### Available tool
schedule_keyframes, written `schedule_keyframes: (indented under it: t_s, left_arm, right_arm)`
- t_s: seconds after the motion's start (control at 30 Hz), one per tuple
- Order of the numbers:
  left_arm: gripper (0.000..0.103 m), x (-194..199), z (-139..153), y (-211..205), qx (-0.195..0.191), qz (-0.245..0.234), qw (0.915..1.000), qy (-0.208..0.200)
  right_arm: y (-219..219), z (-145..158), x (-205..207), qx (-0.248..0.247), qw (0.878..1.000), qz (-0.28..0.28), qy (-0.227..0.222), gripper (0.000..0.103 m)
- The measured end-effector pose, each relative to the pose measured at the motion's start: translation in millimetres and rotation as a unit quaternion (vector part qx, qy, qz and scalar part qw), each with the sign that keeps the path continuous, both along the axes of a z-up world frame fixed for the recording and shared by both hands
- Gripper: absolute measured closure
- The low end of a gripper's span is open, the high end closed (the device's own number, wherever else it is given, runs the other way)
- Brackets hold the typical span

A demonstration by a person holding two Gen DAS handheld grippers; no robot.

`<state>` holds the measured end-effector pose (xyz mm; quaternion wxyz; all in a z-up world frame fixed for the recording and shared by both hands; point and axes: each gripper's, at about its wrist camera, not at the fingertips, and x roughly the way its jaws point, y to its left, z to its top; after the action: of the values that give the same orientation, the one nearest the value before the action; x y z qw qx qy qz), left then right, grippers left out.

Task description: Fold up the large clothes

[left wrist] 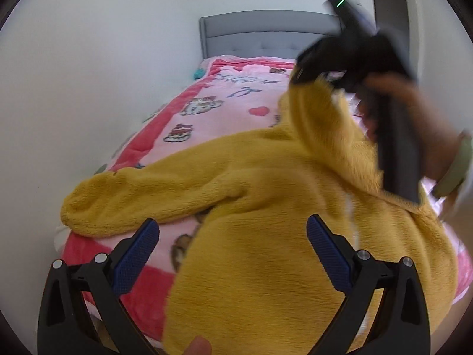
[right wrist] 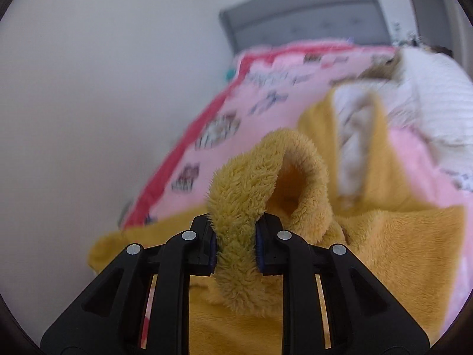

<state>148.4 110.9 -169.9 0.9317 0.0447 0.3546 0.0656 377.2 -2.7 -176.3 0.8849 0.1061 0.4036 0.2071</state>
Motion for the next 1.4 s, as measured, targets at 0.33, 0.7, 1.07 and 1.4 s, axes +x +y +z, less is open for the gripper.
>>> schedule_keyframes:
  t_s: [0.33, 0.7, 1.07, 1.4]
  left_arm:
    - [0.005, 1, -23, 89, 0.006, 0.087, 0.9961, 0.017]
    - [0.005, 46, 13, 90, -0.023, 0.021, 0.999, -0.034]
    - [0.005, 231, -32, 18, -0.098, -0.126, 0.9847, 0.07]
    - [0.037, 259, -95, -10, -0.122, -0.171, 0.9646, 0.159]
  right_arm:
    - [124, -128, 7, -0.189, 0.98, 0.043, 0.035, 0.057]
    - [-41, -5, -68, 0.038, 0.993, 0.028, -0.111, 0.016]
    - [-279, -45, -65, -0.049, 0.984, -0.169, 0.011, 0.053]
    - [-286, -86, -52, -0.058, 0.983, -0.174, 0.02, 0.054]
